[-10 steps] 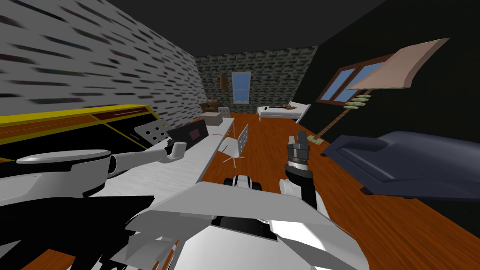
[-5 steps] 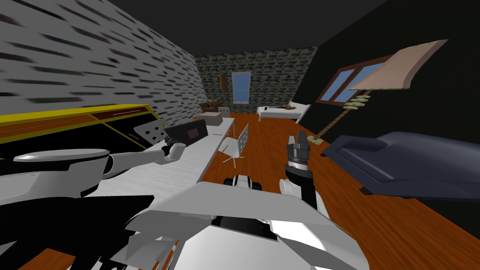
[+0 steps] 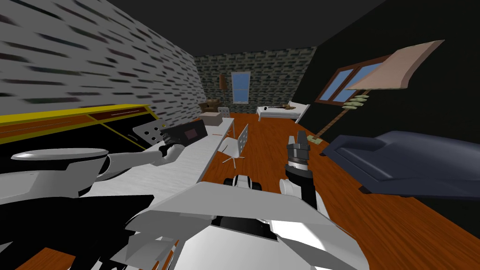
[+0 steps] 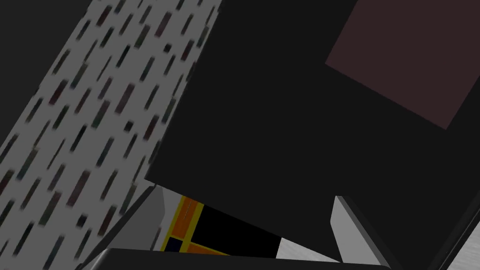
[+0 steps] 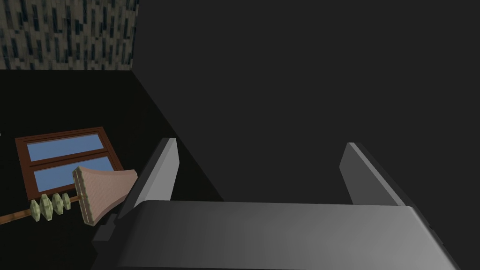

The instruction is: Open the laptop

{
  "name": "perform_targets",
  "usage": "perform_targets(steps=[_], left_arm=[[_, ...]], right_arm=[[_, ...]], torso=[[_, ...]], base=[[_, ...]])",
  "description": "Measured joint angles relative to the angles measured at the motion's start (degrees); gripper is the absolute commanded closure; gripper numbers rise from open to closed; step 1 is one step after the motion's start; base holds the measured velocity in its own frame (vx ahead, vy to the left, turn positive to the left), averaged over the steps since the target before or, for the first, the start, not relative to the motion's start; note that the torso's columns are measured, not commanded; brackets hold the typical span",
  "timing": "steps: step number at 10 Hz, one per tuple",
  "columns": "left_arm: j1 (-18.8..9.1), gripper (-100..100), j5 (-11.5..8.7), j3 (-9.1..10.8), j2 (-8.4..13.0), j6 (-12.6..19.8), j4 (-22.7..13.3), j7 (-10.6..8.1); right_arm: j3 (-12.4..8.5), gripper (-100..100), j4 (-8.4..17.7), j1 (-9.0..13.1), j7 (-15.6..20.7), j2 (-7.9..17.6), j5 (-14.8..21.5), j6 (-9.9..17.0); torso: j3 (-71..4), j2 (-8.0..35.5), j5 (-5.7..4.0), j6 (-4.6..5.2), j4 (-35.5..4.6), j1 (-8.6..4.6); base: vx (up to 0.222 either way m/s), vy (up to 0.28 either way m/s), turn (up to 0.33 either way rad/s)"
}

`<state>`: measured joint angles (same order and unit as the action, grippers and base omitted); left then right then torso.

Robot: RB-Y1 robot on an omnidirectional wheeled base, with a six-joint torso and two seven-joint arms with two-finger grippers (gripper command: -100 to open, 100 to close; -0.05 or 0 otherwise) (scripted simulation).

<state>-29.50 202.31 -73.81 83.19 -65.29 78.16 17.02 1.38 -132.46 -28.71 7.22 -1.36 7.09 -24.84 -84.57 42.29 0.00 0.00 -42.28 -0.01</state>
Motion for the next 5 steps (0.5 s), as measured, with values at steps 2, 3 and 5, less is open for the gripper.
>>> perform_targets(steps=[2,3,5], left_arm=[[-0.77,-100,3.57,-3.32,0.97,-1.44,-0.95,0.44],[-0.86,-100,5.39,-4.11,0.98,-1.71,-1.17,0.52],[-1.51,-100,8.98,-5.88,1.63,-2.33,-1.94,0.94]], right_arm=[[0.0,0,0.0,0.0,0.0,0.0,0.0,0.0],[0.0,0,0.0,0.0,0.0,0.0,0.0,0.0],[0.0,0,0.0,0.0,0.0,0.0,0.0,0.0]], torso=[[0.0,0.01,0.01,-0.01,0.0,0.03],[0.0,0.0,0.01,0.0,0.0,0.01],[-0.01,0.0,-0.01,-0.01,0.0,0.01]], base=[[0.002,0.008,-0.007],[0.0,0.0,0.0],[0.002,0.011,-0.031]])
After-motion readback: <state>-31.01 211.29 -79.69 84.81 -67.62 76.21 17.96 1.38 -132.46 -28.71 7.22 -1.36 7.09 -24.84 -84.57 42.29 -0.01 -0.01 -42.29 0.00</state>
